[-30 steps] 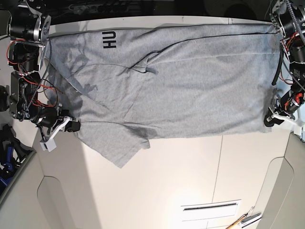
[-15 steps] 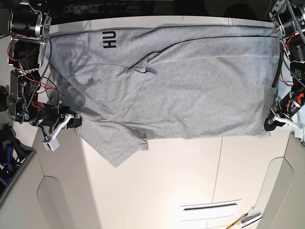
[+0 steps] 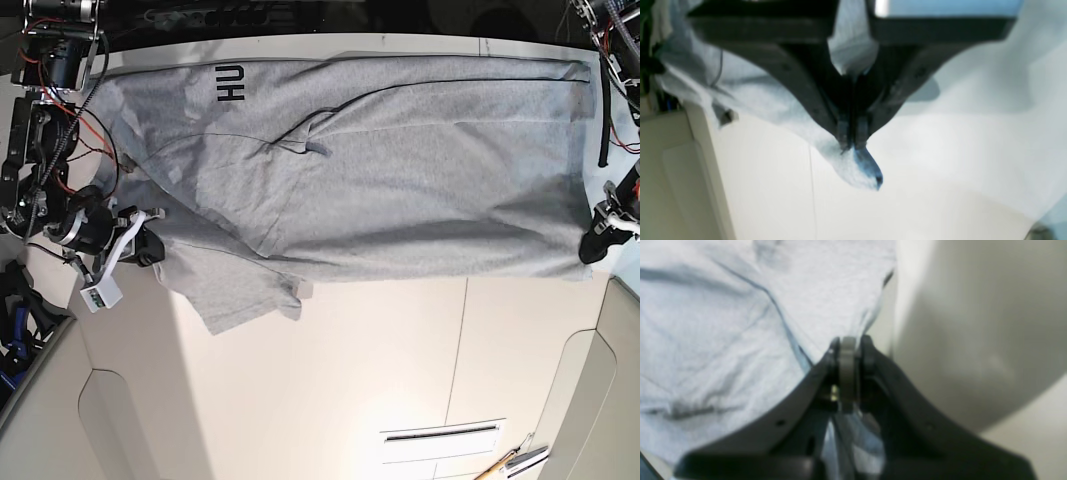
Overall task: Fold the T-shirt properly
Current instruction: 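Lift the sleeve and hem with both grippers and fold them over the shirt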
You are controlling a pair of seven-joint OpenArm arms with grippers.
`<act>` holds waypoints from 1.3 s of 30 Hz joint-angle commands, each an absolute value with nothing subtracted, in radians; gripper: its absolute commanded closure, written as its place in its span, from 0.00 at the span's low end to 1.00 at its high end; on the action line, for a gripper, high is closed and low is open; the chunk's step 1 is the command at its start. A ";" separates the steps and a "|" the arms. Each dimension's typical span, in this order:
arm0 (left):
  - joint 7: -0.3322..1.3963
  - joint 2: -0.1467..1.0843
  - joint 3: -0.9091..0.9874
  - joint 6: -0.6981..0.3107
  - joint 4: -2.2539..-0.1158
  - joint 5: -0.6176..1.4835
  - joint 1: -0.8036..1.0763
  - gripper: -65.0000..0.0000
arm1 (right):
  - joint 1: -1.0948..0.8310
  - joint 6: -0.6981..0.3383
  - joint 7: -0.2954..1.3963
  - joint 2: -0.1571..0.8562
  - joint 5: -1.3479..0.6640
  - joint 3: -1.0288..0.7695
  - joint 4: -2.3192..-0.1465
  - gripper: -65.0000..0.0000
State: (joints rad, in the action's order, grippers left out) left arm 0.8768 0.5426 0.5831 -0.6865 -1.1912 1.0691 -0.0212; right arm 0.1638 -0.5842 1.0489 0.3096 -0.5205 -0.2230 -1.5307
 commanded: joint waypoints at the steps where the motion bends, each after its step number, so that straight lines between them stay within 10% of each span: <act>1: 0.868 0.568 0.604 -0.698 -1.234 1.099 -0.015 1.00 | 0.177 -0.587 1.037 0.321 -0.508 -0.229 -1.559 1.00; 39: 1.119 0.567 0.745 -0.698 -1.432 1.189 0.322 1.00 | -0.115 -0.564 1.187 0.334 -0.587 -0.389 -1.679 1.00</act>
